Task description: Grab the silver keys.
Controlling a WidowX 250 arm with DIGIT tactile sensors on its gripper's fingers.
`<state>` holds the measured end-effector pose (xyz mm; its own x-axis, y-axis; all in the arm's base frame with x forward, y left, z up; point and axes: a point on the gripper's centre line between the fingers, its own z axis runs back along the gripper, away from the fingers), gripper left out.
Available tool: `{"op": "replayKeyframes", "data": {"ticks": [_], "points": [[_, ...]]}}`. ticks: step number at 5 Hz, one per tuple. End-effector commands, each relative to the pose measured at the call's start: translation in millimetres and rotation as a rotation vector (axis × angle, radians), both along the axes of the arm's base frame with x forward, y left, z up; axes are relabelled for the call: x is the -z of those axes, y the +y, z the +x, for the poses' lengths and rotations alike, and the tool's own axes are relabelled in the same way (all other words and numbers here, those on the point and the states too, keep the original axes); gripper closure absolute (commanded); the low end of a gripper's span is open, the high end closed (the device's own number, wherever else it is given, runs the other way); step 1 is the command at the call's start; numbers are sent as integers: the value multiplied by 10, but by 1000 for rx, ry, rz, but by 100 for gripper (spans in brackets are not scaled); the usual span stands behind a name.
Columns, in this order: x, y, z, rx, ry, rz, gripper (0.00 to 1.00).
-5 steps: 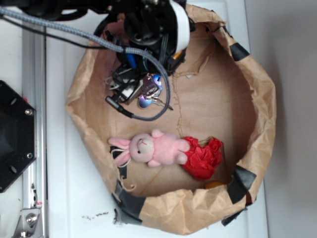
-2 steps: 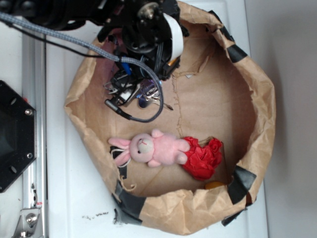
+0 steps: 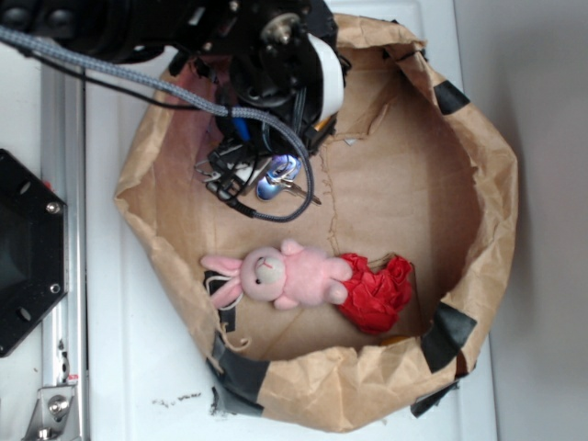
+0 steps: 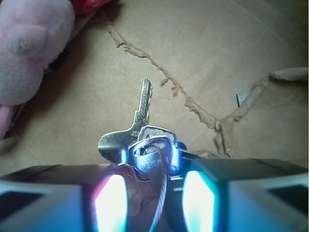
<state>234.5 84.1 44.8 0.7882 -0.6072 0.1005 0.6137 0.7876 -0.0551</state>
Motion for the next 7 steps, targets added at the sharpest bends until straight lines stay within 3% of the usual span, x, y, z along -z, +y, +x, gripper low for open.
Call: {"op": "replayKeyframes", "data": {"ticks": [1,5,6,7], "points": [[-103,-14,99,-3,-49,20,100],[-195,10,160,-51,-75,21,100],[-693,-47,118,-146,-73,-74,100],[-1191,-237,-30,-154,-27,-219,100]]}}
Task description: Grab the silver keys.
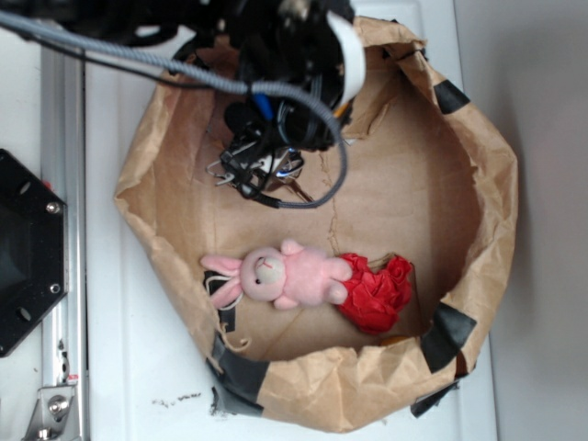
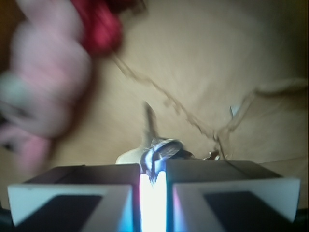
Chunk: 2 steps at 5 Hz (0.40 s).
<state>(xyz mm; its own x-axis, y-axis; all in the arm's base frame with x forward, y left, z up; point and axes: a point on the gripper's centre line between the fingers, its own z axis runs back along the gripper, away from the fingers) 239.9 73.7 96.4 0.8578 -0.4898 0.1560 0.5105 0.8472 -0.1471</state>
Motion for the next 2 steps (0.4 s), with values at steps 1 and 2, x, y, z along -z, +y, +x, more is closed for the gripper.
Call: {"op": "replayKeyframes", "data": {"ticks": [1,2], "points": [[-1175,-256,-273,-13,-66,-133,100],[-1096,-238,-224,-38,-49,-96,100]]}}
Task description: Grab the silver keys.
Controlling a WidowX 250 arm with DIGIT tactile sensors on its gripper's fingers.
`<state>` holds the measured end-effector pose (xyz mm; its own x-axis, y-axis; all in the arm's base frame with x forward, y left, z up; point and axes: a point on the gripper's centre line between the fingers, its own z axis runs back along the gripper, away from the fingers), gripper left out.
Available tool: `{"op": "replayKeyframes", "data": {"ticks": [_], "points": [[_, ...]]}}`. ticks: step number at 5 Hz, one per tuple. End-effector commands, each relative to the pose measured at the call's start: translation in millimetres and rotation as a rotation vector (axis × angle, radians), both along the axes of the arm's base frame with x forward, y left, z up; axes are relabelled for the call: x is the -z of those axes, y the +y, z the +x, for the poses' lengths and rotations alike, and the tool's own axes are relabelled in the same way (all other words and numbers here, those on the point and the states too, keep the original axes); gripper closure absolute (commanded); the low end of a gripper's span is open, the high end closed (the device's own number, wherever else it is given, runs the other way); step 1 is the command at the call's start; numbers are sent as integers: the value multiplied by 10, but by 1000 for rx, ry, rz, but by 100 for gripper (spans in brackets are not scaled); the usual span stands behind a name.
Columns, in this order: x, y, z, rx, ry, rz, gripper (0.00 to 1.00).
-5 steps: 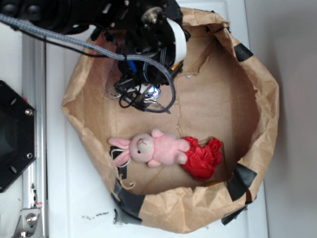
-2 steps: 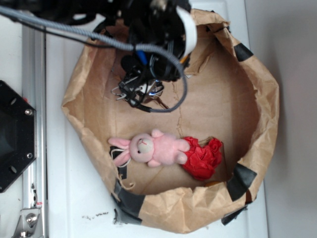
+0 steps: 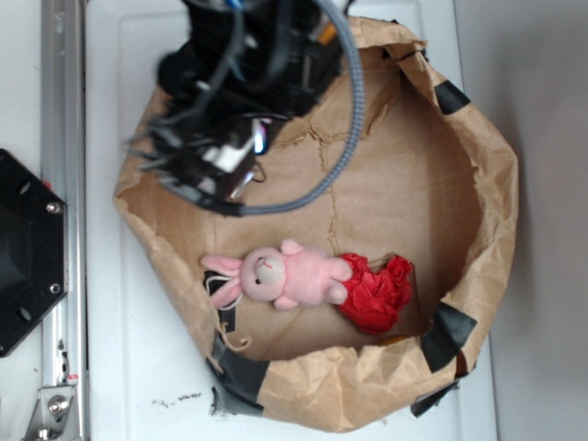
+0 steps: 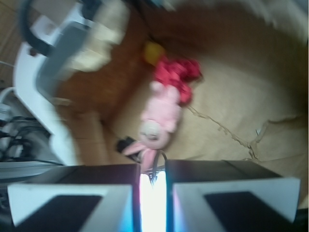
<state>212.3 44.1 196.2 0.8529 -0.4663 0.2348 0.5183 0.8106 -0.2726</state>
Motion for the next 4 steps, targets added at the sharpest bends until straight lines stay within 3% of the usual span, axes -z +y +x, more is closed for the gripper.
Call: {"op": "replayKeyframes", "data": {"ticks": [1,3,4], "points": [[-71,60,160,-141,-48,136,100],[-22,52,314,-229,8,208,100],[-26,8,302,-207,-4,221,100]]}}
